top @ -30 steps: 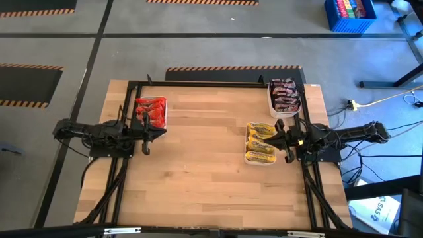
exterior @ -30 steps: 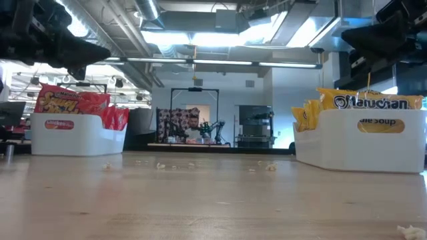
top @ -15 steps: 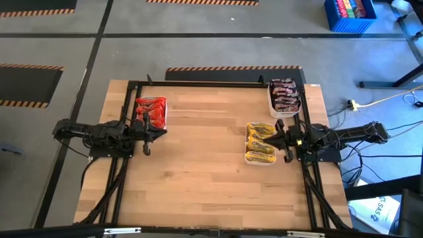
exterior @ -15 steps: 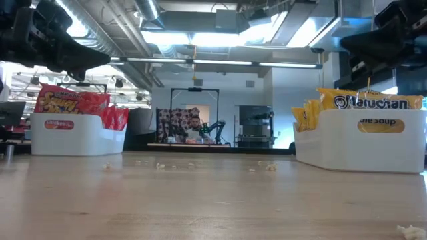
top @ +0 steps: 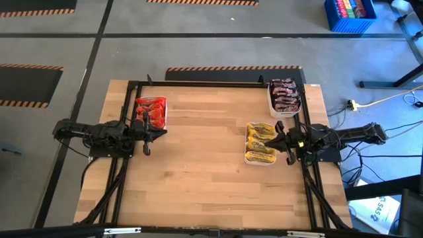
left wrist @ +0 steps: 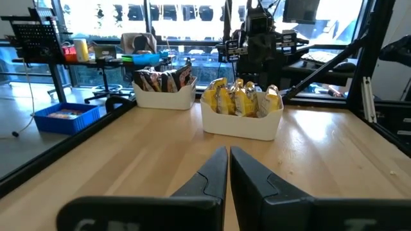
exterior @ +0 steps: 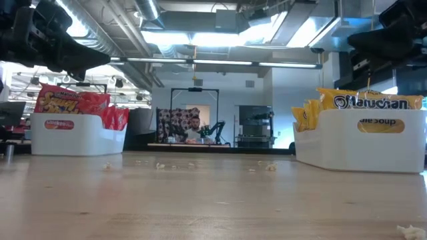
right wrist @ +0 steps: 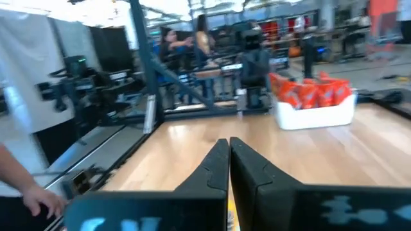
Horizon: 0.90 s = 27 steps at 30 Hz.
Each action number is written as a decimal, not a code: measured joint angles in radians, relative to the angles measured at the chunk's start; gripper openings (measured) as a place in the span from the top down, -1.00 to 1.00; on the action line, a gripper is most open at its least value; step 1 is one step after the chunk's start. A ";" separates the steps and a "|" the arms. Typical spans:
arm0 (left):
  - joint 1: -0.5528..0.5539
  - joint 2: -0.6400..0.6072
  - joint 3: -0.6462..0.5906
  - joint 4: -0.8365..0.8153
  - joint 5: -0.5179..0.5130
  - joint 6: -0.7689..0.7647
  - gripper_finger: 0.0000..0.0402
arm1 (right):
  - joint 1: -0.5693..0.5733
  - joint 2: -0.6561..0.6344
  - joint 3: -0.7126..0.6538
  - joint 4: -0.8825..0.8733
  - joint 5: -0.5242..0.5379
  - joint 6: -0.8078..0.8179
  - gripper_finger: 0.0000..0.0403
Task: Sort Maruchan noodles
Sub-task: Return to Home Position
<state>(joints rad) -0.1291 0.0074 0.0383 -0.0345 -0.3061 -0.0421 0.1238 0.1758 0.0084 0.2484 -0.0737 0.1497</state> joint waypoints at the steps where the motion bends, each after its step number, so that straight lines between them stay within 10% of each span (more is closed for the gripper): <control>1: 0.000 0.000 0.000 0.000 0.000 0.000 0.94 | 0.000 -0.018 0.000 -0.024 -0.020 -0.002 1.00; 8: 0.000 0.000 0.000 0.000 0.000 0.000 0.94 | 0.000 -0.175 0.000 -0.202 0.017 -0.023 1.00; 27: 0.000 0.001 0.000 0.000 0.000 0.000 0.94 | 0.000 -0.119 0.002 -0.233 0.081 -0.002 1.00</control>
<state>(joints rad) -0.1291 0.0082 0.0383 -0.0341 -0.3058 -0.0418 0.1240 0.0567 0.0109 0.0156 0.0071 0.1481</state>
